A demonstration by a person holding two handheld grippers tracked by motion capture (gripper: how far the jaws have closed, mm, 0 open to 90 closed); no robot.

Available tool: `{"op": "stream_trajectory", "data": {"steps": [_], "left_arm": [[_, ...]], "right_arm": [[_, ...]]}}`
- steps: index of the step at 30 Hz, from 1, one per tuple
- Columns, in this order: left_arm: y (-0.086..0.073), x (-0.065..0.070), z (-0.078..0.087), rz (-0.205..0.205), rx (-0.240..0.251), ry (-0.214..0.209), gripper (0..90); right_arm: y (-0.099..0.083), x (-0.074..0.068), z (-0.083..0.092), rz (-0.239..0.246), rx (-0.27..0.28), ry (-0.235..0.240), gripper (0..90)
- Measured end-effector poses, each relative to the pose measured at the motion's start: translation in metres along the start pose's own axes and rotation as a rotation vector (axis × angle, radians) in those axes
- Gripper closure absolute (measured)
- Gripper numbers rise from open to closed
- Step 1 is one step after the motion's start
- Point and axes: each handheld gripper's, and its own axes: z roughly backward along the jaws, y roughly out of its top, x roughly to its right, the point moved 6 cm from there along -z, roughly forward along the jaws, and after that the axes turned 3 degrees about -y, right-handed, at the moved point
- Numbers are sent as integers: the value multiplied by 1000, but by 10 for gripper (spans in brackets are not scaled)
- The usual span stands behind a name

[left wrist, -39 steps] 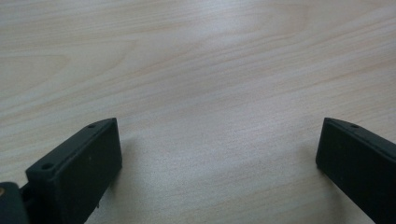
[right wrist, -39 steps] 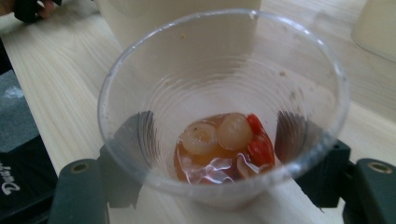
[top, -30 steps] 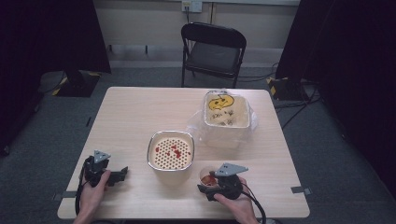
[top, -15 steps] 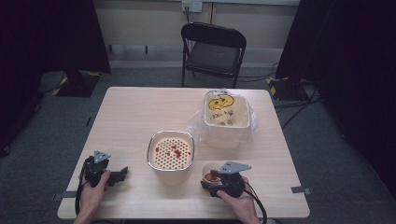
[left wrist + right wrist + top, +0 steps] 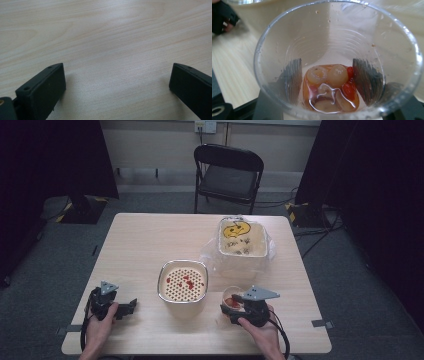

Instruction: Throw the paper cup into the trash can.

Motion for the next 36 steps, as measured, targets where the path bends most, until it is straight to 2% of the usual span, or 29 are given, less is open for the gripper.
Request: {"op": "stream_trajectory", "data": {"steps": [5,9,11,12,15,19,25,29,36], "left_arm": [[0,0,0,1,0,1,1],[0,0,0,0,0,1,1],[0,0,0,1,1,1,1],[0,0,0,0,0,0,1],[0,1,0,-8,3,-6,2],[0,1,0,-17,1,-12,2],[0,1,0,-17,0,-12,2],[0,1,0,-17,1,-12,2],[0,1,0,-17,1,-12,2]], "right_arm": [[16,6,7,-10,45,-24,417],[31,9,9,-11,82,-20,418],[35,9,9,-9,91,-19,418],[44,8,10,-6,114,-20,420],[55,7,10,3,145,-24,421],[62,7,11,5,172,-34,423],[76,5,10,48,199,-59,427],[88,6,7,97,211,-89,427],[110,8,4,124,265,-118,432]]}}
